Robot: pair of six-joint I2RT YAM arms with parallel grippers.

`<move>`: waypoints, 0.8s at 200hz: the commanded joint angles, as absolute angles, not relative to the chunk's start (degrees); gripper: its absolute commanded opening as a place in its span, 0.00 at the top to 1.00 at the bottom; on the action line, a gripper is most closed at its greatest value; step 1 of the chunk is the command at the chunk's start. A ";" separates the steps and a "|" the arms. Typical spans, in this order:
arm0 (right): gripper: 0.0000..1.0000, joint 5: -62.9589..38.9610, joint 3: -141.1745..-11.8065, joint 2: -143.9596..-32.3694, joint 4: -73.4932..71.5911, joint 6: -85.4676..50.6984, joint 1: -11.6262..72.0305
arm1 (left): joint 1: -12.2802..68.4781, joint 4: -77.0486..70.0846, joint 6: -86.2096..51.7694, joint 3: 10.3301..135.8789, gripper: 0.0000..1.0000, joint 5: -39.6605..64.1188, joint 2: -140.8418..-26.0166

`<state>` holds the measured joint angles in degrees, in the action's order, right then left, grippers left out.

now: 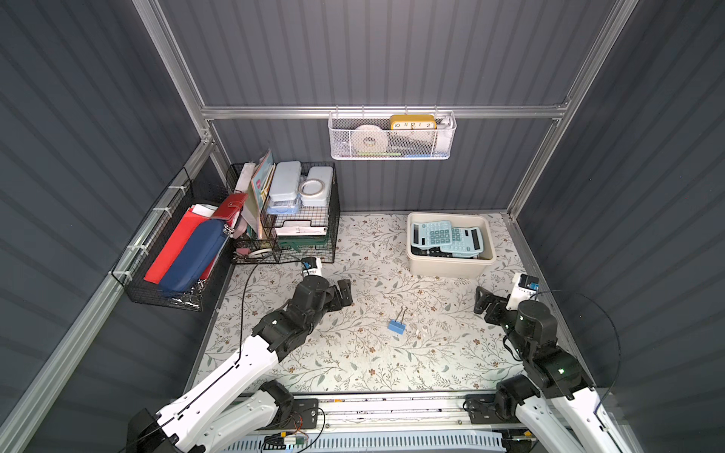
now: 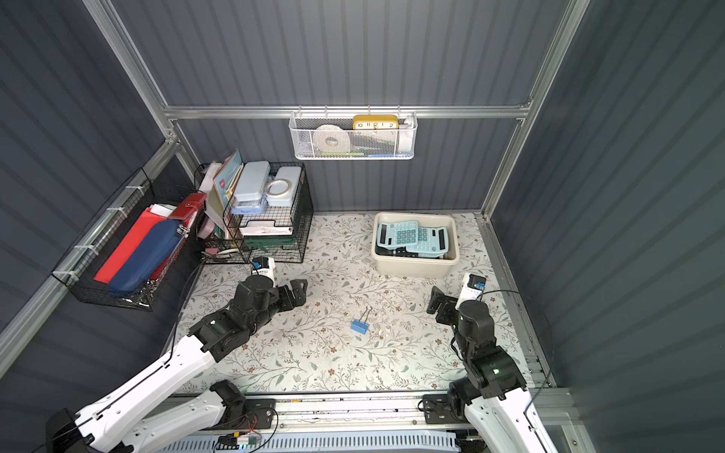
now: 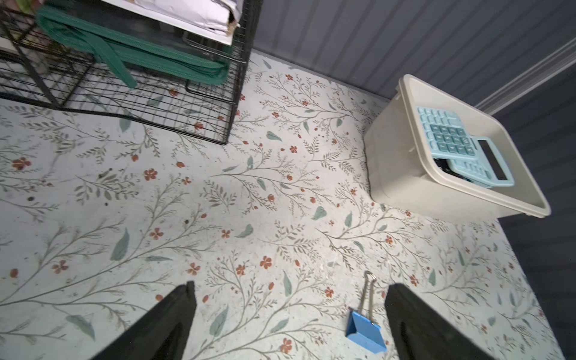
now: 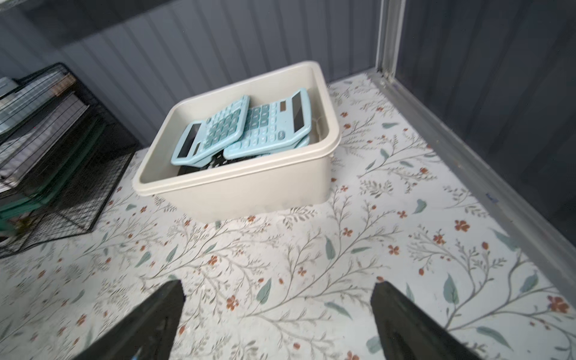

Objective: Put the calculator in the storage box
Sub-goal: Reset both arms

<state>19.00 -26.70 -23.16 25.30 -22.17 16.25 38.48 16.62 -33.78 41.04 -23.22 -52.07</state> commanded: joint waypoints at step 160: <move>0.01 28.78 -13.67 -62.25 -35.32 -12.14 1.70 | 5.53 -28.48 -8.25 27.09 0.01 -23.81 -70.09</move>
